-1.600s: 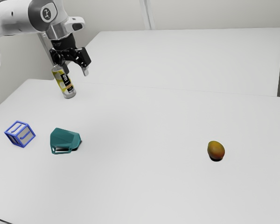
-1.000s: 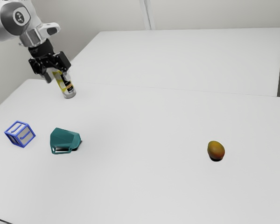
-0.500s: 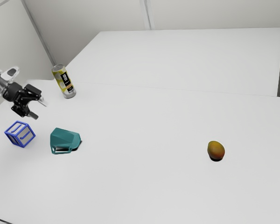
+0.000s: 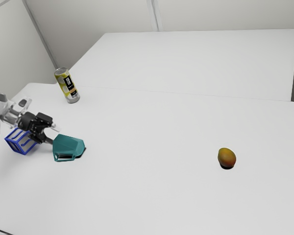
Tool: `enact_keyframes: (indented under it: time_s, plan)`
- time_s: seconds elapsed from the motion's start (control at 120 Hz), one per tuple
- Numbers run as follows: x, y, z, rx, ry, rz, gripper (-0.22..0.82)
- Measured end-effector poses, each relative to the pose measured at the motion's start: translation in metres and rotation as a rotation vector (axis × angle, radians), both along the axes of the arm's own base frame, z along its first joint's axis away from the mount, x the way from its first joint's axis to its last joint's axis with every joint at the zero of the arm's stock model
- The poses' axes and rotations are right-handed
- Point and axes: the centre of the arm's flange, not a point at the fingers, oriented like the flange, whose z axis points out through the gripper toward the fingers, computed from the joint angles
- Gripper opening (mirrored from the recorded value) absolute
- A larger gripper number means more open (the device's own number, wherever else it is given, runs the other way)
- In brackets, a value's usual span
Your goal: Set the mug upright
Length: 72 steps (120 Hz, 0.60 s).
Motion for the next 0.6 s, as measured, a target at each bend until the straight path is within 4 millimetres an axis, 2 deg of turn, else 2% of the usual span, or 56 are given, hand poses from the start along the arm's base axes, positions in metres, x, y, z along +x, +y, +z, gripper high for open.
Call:
enact_keyframes:
  time_s: [0.167,0.317,0.383,0.492,0.6]
  plan:
    - [-0.003,-0.022,-0.017,-0.081,-0.031,-0.025,0.6]
    - [-0.002,-0.028,-0.018,-0.103,-0.059,-0.053,0.21]
    - [-0.002,-0.029,-0.016,-0.103,-0.072,-0.062,0.08]
    - [-0.001,-0.029,-0.014,-0.1,-0.091,-0.073,-0.04]
    - [0.0,-0.03,-0.011,-0.096,-0.109,-0.085,-0.1]
